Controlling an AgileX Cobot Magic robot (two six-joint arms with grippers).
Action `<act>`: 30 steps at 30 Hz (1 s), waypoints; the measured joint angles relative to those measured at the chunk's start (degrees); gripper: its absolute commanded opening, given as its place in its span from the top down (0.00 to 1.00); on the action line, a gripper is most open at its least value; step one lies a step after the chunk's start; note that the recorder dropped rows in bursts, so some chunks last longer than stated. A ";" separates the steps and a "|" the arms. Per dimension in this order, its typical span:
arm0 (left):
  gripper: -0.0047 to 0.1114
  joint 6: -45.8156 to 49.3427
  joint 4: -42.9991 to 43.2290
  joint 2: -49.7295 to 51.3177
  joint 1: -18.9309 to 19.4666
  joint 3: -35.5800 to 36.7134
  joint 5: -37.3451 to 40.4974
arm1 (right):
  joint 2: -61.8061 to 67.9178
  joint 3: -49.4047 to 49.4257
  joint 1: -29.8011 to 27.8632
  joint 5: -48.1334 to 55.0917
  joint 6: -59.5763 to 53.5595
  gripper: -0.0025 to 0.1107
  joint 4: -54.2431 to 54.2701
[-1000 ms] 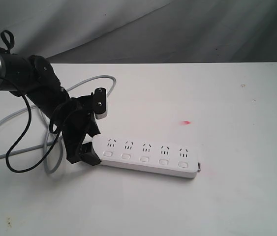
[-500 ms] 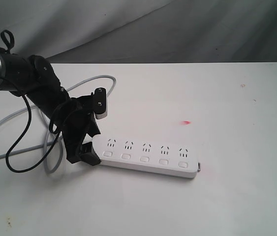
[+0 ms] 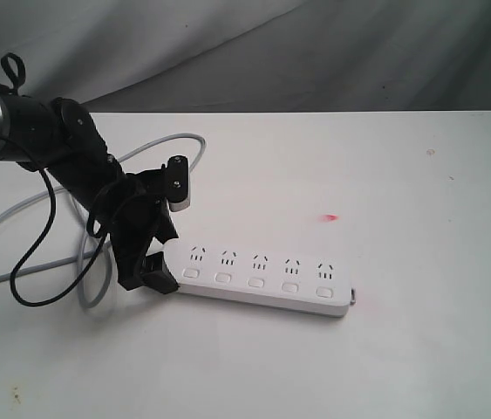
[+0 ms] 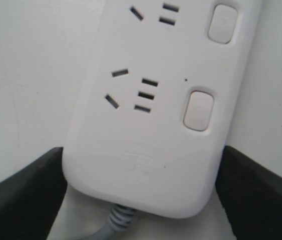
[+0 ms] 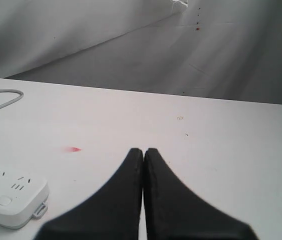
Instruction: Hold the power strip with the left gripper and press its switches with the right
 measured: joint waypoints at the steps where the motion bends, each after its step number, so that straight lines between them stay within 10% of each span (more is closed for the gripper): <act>1: 0.33 0.00 0.00 0.00 0.00 0.00 0.00 | 0.00 0.00 0.00 0.00 0.11 0.98 0.00; 30: 0.30 -0.26 -3.15 0.41 0.00 0.00 1.12 | 0.00 0.00 0.00 0.00 0.10 0.98 0.00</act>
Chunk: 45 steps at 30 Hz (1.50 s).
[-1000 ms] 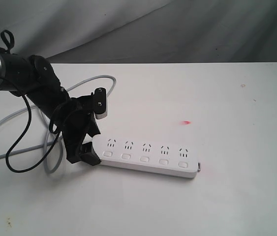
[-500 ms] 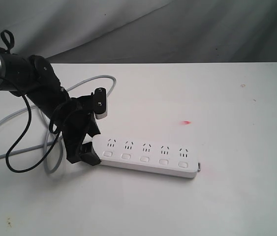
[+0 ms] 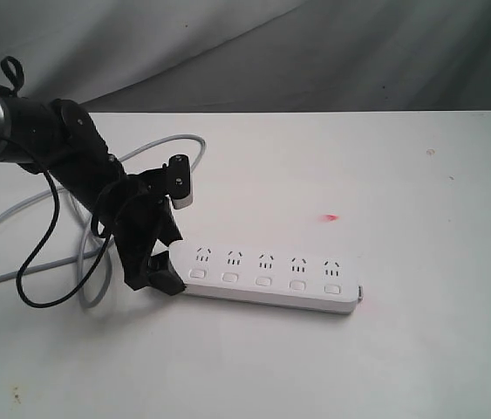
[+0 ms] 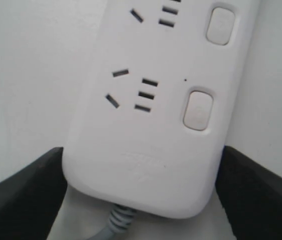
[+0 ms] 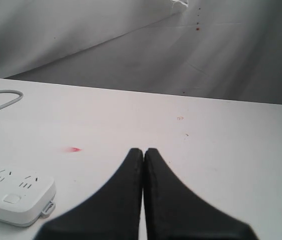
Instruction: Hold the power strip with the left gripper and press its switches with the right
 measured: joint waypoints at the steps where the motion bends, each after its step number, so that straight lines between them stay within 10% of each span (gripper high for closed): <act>1: 0.27 0.00 0.00 0.00 0.00 0.00 0.00 | 0.00 0.00 0.00 0.00 0.00 0.98 0.00; 4: 0.12 -0.08 -0.21 0.13 0.00 0.00 0.12 | 0.00 0.00 0.00 0.00 0.00 0.98 0.00; 20: 0.15 -20.12 16.69 -12.94 0.00 -1.12 -2.50 | 0.00 0.00 0.00 0.00 0.00 0.98 0.00; 30: 0.93 -29.77 18.33 -28.42 0.00 -1.27 0.86 | 0.00 0.00 0.00 0.00 0.00 0.98 0.00; 45: 0.95 -34.08 8.15 -36.30 0.00 -1.27 5.44 | 0.00 0.00 0.00 0.00 0.00 0.98 0.00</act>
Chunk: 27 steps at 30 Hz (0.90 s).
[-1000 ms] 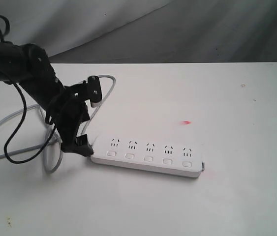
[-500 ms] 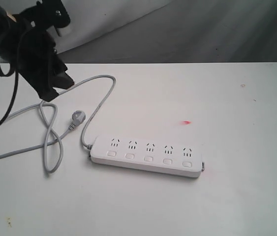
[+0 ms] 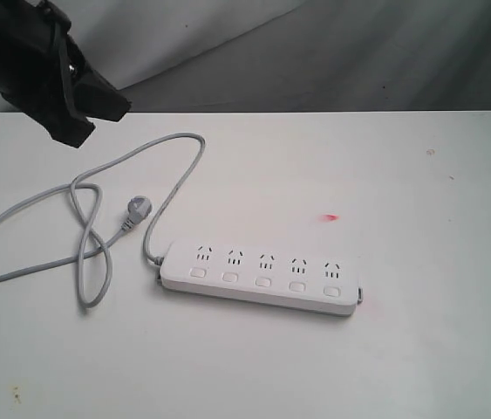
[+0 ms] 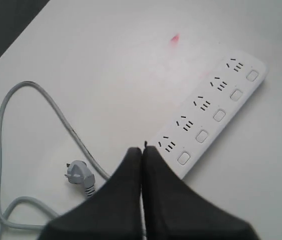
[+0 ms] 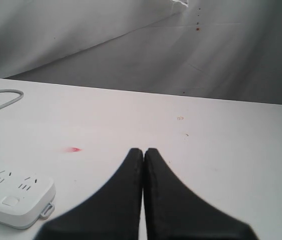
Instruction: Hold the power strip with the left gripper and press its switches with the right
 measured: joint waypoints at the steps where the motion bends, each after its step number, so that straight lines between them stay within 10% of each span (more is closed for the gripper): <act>1: 0.95 -0.08 0.00 0.00 0.00 0.00 0.00 | 0.00 0.00 0.00 0.00 0.00 0.98 0.00; 11: 0.95 -8.89 11.95 -7.59 0.56 2.53 0.04 | 0.00 0.00 0.00 0.00 0.00 0.98 0.00; 27: 0.95 -40.42 43.41 -53.32 0.56 22.69 -0.72 | 0.00 0.00 0.00 0.00 0.00 0.98 0.00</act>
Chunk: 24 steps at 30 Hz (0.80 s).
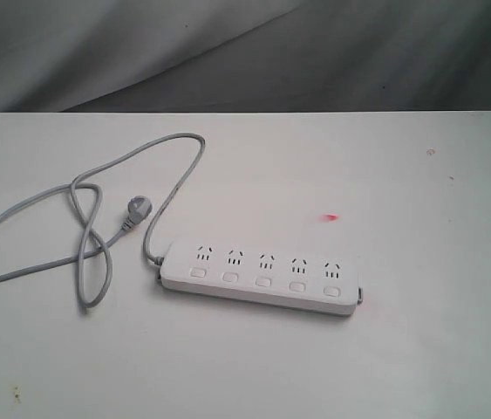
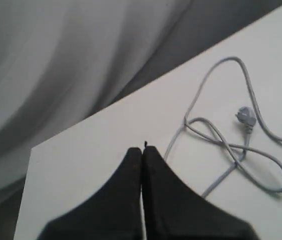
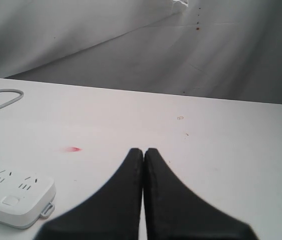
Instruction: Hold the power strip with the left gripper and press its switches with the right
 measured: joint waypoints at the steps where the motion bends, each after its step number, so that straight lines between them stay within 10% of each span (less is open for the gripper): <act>1: 0.95 -2.24 1.01 -3.37 0.00 2.20 -1.89 | 0.00 0.00 0.00 0.00 0.00 0.98 0.00; 10: 0.95 -20.85 9.43 -15.86 0.00 24.41 -28.02 | 0.00 0.00 0.00 0.00 0.12 0.98 0.00; 24: 0.95 -36.04 10.03 -26.74 -1.64 46.83 -36.12 | 0.00 0.00 0.00 0.00 0.12 0.98 -0.10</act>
